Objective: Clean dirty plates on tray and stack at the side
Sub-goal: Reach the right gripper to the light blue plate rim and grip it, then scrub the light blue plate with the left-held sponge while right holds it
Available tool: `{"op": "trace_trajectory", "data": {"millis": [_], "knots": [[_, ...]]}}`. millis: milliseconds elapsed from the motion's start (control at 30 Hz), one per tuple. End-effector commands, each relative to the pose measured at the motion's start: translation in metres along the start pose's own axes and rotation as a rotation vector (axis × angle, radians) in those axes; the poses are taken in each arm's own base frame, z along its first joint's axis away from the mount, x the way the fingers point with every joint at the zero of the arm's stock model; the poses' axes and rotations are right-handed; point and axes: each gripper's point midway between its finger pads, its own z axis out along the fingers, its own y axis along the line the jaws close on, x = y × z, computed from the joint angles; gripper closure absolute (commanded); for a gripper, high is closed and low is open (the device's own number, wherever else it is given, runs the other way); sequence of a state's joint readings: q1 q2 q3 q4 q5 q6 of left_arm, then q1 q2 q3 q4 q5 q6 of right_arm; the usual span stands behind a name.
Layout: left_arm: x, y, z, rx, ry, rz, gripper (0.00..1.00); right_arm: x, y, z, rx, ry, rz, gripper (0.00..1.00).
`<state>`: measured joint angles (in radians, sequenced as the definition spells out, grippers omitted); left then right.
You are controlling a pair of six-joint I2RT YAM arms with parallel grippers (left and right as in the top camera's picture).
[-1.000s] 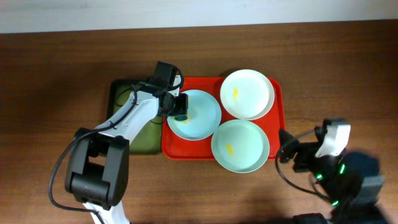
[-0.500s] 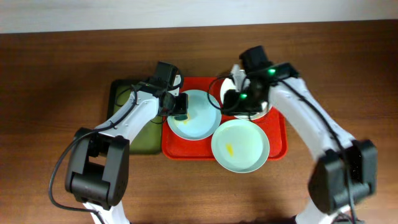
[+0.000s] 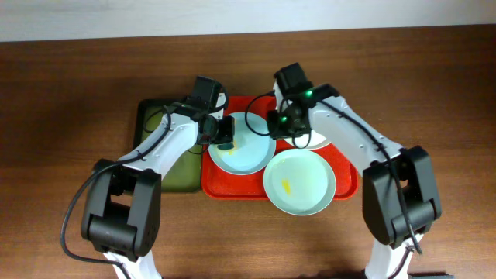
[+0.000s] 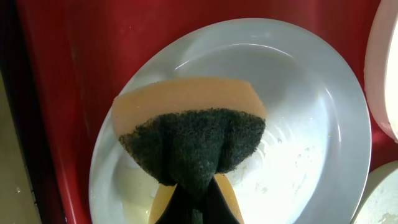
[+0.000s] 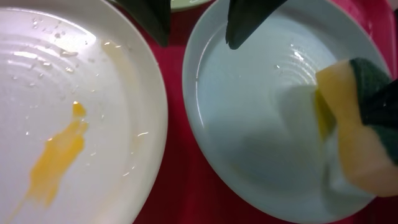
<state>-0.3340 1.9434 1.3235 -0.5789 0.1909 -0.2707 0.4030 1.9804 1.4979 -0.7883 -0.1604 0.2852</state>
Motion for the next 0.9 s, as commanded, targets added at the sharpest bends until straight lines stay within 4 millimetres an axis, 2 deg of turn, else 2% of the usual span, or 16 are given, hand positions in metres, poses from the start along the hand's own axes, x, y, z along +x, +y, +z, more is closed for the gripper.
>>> {"op": "trace_trajectory", "data": {"millis": [0, 133, 200, 300, 400, 500, 733, 767, 800, 867], "knots": [[0.001, -0.002, 0.003, 0.004, 0.007, -0.003, 0.99, 0.013, -0.013, 0.014, 0.159, -0.001, 0.080, 0.69], [0.001, -0.002, 0.003, 0.004, 0.006, -0.003, 0.98, 0.027, -0.018, 0.029, 0.178, 0.038, 0.076, 0.69], [0.001, -0.002, 0.003, 0.004, 0.006, -0.003, 0.98, 0.031, -0.016, 0.034, 0.156, 0.043, 0.077, 0.75], [0.001, -0.002, 0.003, 0.004, 0.006, -0.003, 0.98, 0.033, -0.005, 0.035, 0.095, 0.058, 0.079, 0.75], [0.001, -0.002, 0.003, 0.004, 0.006, -0.003, 0.98, 0.034, -0.003, 0.036, 0.093, 0.063, 0.074, 0.77], [0.001, -0.002, 0.003, 0.004, 0.006, -0.003, 0.98, 0.035, -0.003, 0.036, 0.093, 0.063, 0.073, 0.83], [0.001, -0.002, 0.003, 0.004, 0.006, -0.003, 0.98, 0.041, -0.007, 0.040, 0.102, 0.077, 0.075, 0.83], [0.001, -0.002, 0.003, 0.004, 0.006, -0.003, 0.98, 0.042, -0.007, 0.041, 0.102, 0.076, 0.075, 0.85], [0.001, -0.002, 0.003, 0.004, 0.006, -0.003, 0.97, 0.042, -0.007, 0.042, 0.101, 0.074, 0.075, 0.94], [0.001, -0.002, 0.003, 0.004, 0.006, -0.003, 0.97, 0.043, -0.008, 0.045, 0.098, 0.068, 0.074, 0.96]]}}
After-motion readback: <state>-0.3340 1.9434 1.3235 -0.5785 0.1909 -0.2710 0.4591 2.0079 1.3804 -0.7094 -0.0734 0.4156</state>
